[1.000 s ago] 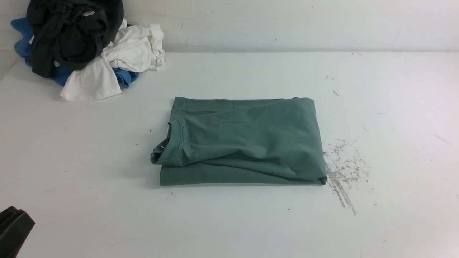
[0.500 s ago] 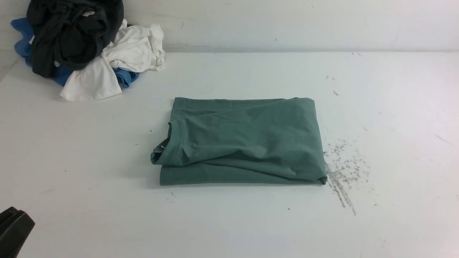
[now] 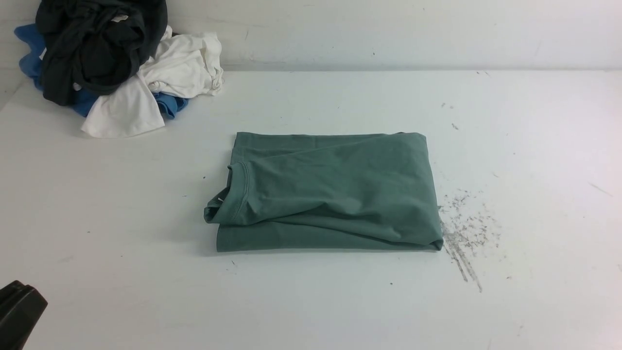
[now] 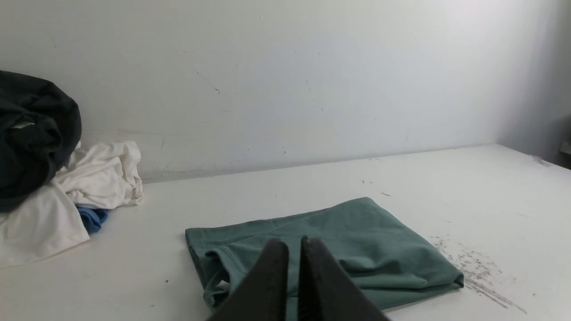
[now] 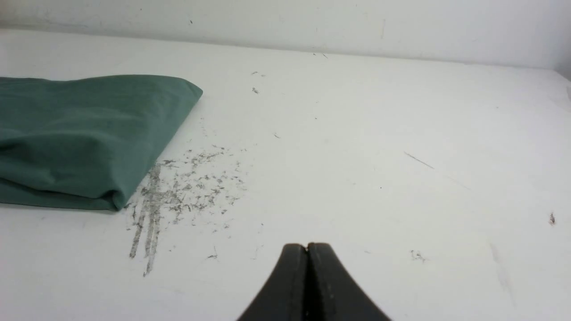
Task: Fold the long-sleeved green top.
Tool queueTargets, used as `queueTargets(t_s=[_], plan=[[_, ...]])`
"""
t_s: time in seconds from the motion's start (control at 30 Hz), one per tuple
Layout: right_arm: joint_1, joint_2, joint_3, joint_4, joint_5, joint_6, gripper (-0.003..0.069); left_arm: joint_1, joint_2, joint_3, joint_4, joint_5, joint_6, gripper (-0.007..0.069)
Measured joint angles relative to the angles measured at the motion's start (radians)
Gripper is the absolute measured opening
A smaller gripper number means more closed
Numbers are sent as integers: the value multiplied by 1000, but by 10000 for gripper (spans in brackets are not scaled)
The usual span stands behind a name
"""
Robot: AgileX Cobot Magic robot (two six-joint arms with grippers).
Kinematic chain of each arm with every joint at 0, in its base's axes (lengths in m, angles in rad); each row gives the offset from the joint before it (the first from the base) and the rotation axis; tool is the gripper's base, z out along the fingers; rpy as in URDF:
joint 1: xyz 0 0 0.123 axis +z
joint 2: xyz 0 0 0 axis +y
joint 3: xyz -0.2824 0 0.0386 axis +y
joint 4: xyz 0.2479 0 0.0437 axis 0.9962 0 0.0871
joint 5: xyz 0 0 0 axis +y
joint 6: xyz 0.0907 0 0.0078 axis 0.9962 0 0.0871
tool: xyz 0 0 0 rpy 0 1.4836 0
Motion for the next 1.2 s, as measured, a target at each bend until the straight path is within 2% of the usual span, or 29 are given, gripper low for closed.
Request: queueTargets(t_s=[0.2,0.3,0.33,0.37,0.4,0.43,0.5,0.53,0.63,0.7,0.83,0.87,0.97,1.1,1.2], plan=[[0,0,0,0,0,0,-14,0,0,0,0,0,0,26],[0,0,0,0,0,0,-14,10,-2,19,42,-37,1,26],[0,0,0,0,1,0,-14,27,-2,39,112,-92,-6,26],[0,0,0,0,1,0,-14,30,-2,46,124,-102,-11,26],[0,0,0,0,2,0,-14,56,-2,85,254,-192,-30,26],[0,0,0,0,2,0,-14,56,-2,91,270,-201,-32,26],[0,0,0,0,2,0,-14,97,-2,190,443,-323,-78,26],[0,0,0,0,2,0,-14,99,-2,198,457,-342,-84,26],[0,0,0,0,2,0,-14,116,-2,270,490,-411,-212,26],[0,0,0,-1,2,0,-14,116,-2,274,502,-371,-318,26],[0,0,0,-1,2,0,-14,97,-2,275,545,-258,-410,26],[0,0,0,-1,2,0,-14,77,-2,275,590,-171,-462,26],[0,0,0,-1,2,0,-14,65,-2,275,643,-56,-539,26],[0,0,0,-1,2,0,-14,65,-2,274,674,-37,-626,26],[0,0,0,-1,2,0,-14,65,-2,274,679,-37,-642,26]])
